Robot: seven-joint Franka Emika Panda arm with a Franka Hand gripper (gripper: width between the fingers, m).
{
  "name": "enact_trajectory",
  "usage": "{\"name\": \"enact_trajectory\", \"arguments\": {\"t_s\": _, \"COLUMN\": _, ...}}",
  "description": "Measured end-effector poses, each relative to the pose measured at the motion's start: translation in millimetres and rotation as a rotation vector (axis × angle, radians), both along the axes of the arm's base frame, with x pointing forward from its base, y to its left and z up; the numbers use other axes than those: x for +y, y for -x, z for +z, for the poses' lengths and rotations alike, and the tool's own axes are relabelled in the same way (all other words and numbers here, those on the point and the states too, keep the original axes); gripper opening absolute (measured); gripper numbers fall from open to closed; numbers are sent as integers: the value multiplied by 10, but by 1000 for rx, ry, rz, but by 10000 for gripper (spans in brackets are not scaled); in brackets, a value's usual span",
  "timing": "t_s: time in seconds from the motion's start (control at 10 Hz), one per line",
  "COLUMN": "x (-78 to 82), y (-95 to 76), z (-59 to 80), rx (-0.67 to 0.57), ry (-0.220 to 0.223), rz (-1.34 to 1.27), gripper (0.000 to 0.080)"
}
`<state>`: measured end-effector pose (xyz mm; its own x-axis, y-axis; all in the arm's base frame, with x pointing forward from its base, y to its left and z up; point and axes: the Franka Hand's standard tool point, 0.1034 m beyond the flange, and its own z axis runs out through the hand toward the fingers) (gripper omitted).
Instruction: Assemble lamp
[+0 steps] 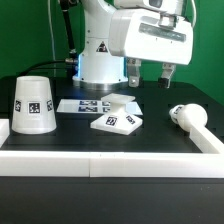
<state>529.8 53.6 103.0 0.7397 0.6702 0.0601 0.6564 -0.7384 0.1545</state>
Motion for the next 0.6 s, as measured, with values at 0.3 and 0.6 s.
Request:
{"name": "enact_trajectory", "arguments": {"t_s": 0.3, "x": -7, "y": -1, "z": -1, "rx": -1, "ry": 8, "rz": 2, "gripper": 700}}
{"name": "enact_trajectory", "arguments": {"t_s": 0.6, "x": -5, "y": 2, "z": -6, "rx": 0, "ry": 8, "rz": 5, "gripper": 700}}
